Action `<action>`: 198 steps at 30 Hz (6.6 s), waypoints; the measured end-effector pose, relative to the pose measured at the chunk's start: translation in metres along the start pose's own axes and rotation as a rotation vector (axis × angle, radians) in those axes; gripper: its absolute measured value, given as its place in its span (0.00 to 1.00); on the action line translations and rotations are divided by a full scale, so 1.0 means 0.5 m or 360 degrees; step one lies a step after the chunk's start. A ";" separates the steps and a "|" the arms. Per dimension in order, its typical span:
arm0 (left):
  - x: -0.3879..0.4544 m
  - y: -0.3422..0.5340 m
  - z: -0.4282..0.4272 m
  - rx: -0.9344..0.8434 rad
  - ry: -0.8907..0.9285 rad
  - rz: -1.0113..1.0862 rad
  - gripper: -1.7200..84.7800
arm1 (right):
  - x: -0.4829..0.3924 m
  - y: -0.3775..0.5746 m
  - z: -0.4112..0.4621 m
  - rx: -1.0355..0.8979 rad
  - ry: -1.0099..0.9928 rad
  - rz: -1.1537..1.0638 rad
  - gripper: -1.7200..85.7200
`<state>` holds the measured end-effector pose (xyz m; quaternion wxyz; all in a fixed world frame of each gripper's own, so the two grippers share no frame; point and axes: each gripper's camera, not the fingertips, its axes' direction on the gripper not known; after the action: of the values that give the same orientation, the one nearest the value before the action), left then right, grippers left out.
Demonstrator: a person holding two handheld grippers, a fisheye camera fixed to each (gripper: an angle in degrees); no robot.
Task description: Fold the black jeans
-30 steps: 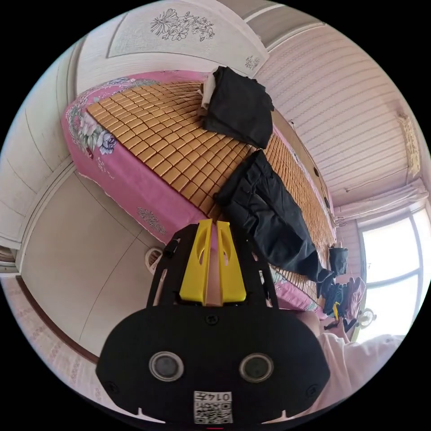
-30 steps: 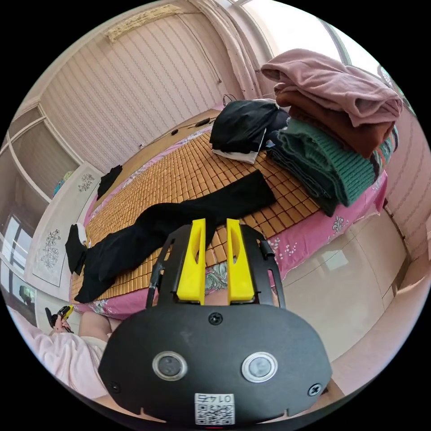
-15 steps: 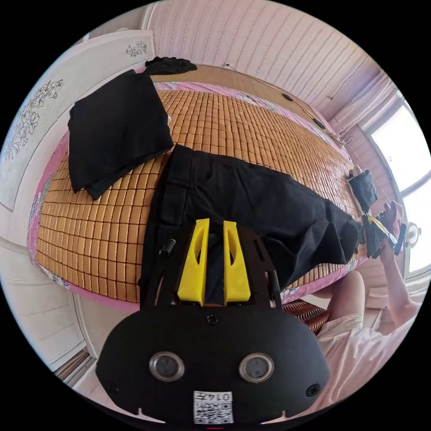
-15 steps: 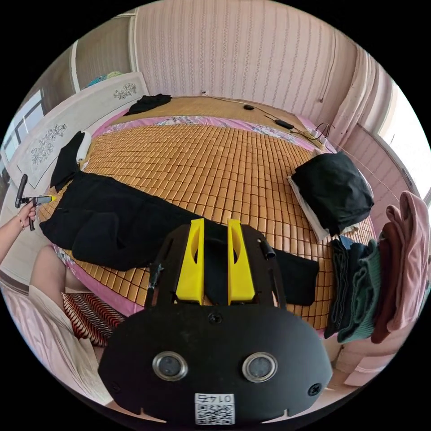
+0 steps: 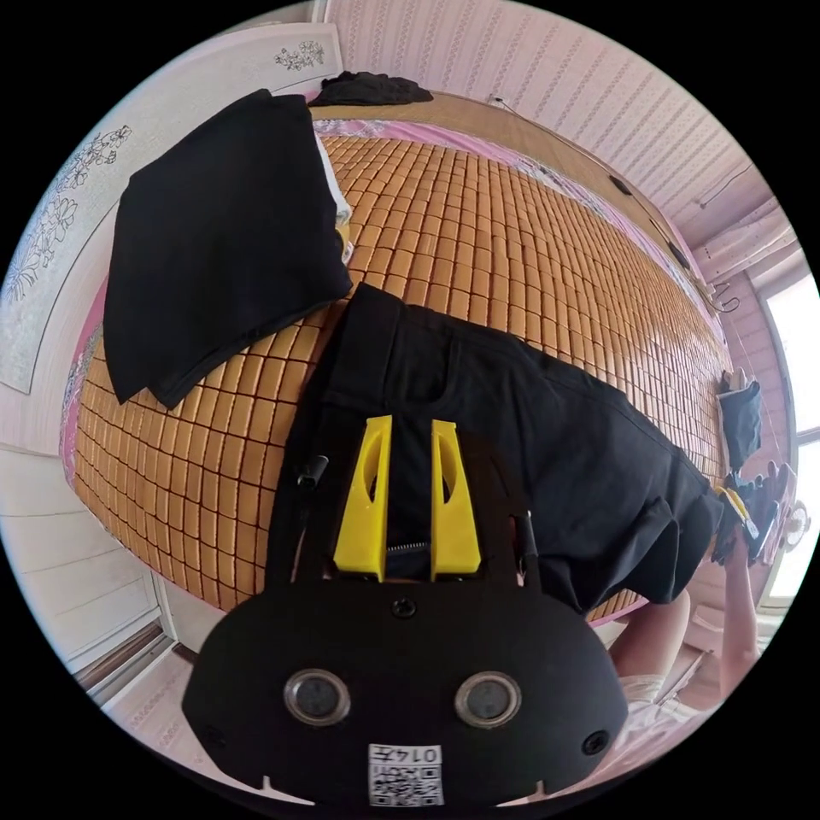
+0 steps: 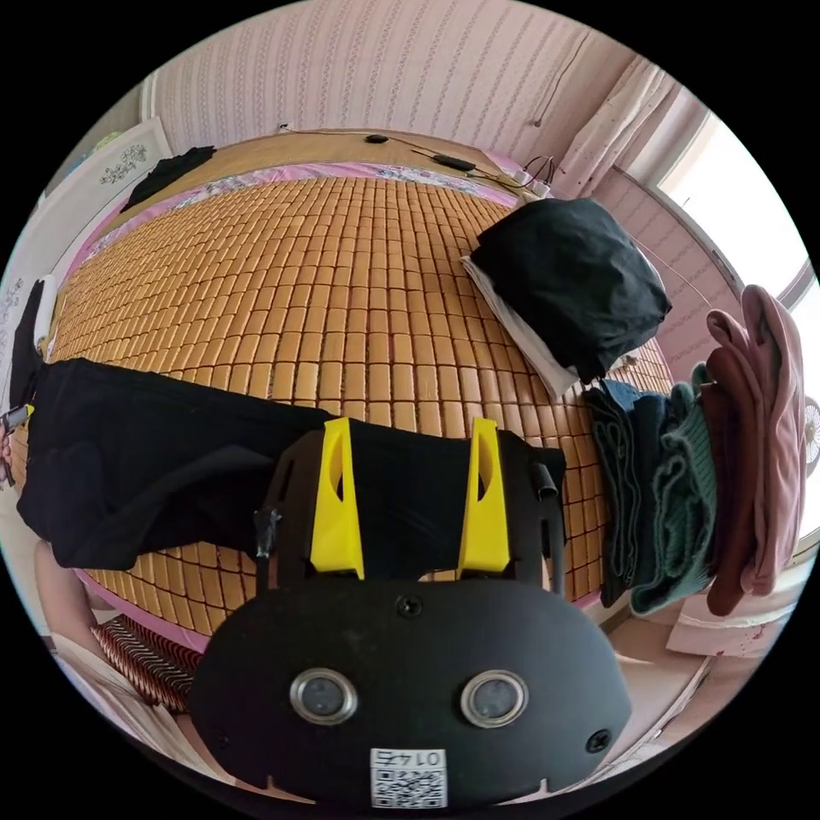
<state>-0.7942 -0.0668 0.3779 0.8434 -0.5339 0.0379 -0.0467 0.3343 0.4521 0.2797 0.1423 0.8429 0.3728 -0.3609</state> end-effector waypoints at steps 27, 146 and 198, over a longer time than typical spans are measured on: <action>0.061 -0.085 0.042 0.0061 -0.0123 0.0080 0.16 | 0.135 -0.010 0.046 -0.0044 -0.0183 0.0308 0.13; -0.385 0.670 0.073 0.0415 0.0291 -0.0013 0.15 | -1.475 0.234 -0.100 0.0438 -0.0677 -0.1992 0.11; -0.719 0.648 0.148 0.0082 0.0560 -0.0621 0.15 | 0.088 0.570 0.085 -0.0019 -0.0393 0.0889 0.17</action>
<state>-1.1303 0.1805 0.1217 0.8122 -0.4932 0.0792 -0.3015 0.5416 0.2595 0.2103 0.2852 0.8617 0.1085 -0.4054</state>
